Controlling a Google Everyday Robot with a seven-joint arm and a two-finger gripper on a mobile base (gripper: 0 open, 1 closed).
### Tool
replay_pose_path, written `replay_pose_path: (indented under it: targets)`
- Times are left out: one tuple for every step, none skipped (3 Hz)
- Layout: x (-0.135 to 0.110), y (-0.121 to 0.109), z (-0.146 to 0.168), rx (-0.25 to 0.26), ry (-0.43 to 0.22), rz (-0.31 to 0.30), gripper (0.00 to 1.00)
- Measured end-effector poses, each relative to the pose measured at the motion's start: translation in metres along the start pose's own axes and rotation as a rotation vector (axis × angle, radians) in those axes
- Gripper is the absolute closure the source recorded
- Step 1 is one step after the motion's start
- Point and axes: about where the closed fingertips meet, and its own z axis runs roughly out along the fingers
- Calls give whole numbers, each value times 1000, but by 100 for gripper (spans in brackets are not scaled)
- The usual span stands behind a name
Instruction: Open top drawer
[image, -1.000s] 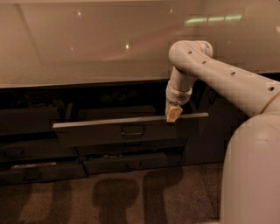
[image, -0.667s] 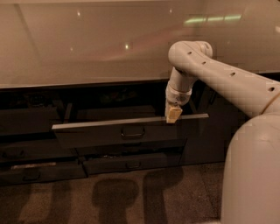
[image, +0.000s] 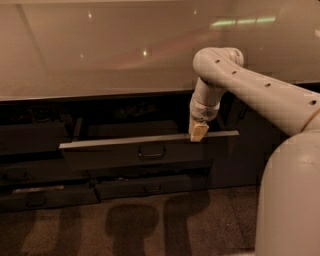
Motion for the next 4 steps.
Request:
replay_pose_path:
  targets:
    - [1,5,1,-1,-2,-3,100]
    - [1,11,1,-2,-5,-6,100]
    - [1,11,1,-2,-5,-6,100]
    - [-1,15,1,-2,-2,-19,100]
